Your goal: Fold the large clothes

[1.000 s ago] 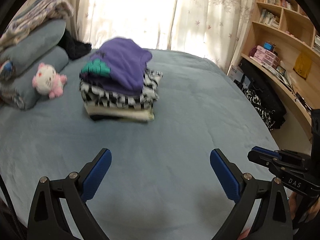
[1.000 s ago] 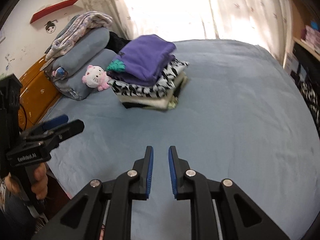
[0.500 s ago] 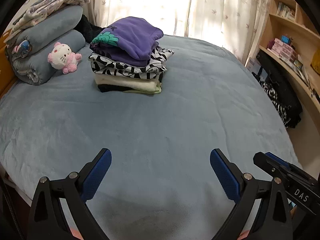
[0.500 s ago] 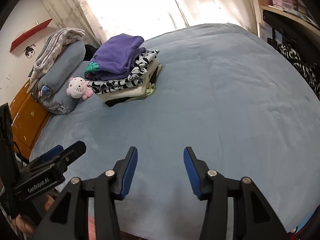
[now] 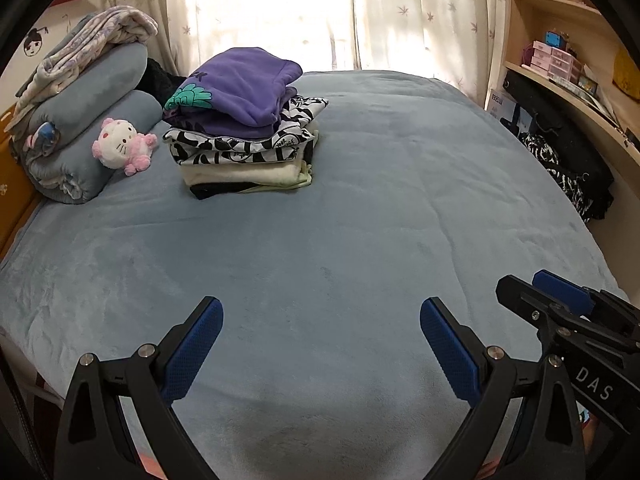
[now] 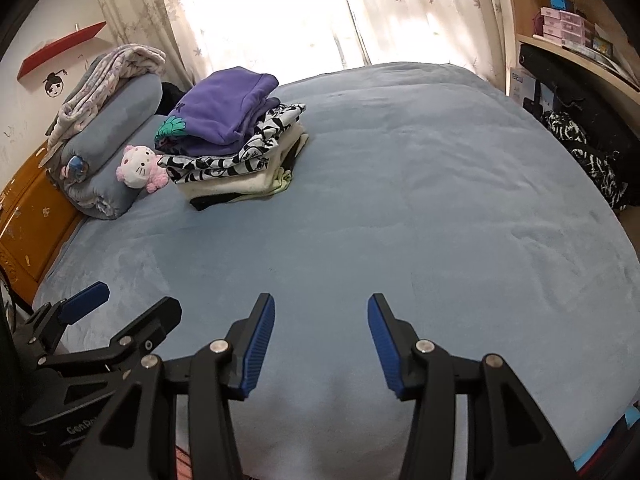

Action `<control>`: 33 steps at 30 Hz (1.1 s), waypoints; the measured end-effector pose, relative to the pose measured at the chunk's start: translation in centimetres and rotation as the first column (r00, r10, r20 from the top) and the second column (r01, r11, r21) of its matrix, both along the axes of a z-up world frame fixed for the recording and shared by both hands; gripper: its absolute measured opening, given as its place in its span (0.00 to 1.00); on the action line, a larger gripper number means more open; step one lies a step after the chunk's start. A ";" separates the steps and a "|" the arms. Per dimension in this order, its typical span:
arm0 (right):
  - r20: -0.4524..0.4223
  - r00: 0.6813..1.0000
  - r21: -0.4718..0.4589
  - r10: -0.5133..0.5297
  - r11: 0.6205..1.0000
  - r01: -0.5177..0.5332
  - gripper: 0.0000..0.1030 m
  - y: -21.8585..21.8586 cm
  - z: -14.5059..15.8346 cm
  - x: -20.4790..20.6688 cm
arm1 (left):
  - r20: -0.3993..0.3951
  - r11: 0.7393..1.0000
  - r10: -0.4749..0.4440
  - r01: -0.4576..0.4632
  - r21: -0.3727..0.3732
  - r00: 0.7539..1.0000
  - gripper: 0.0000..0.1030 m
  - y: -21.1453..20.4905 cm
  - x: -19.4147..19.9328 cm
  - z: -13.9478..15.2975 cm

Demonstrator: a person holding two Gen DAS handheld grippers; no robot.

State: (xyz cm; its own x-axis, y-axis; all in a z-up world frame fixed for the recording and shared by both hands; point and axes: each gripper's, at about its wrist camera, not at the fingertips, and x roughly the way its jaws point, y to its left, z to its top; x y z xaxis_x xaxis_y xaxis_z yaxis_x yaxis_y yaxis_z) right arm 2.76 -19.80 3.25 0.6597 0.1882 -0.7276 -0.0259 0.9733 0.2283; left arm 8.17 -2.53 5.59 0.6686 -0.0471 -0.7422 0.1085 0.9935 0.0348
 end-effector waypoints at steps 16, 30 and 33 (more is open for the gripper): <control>0.010 1.000 -0.004 -0.012 1.000 0.012 0.47 -0.5 0.1 0.0 | -0.024 1.000 0.004 -0.005 -0.024 1.000 0.95 0.4 0.6 -0.5; 0.001 1.000 0.000 -0.015 1.000 0.015 0.47 -0.6 -0.2 0.1 | -0.033 1.000 0.007 -0.008 -0.029 0.999 0.95 0.1 0.3 -0.7; 0.001 1.000 -0.002 -0.016 1.000 0.016 0.47 -0.6 -0.2 0.2 | -0.032 1.000 0.008 -0.008 -0.029 0.999 0.95 0.1 0.2 -0.7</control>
State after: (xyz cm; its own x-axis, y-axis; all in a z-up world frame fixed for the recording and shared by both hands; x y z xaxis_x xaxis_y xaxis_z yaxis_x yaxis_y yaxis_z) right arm 2.91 -20.42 3.05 0.6636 0.1766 -0.7270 -0.0111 0.9740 0.2264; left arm 8.38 -2.43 4.89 0.6450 -0.0639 -0.7615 0.1012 0.9949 0.0022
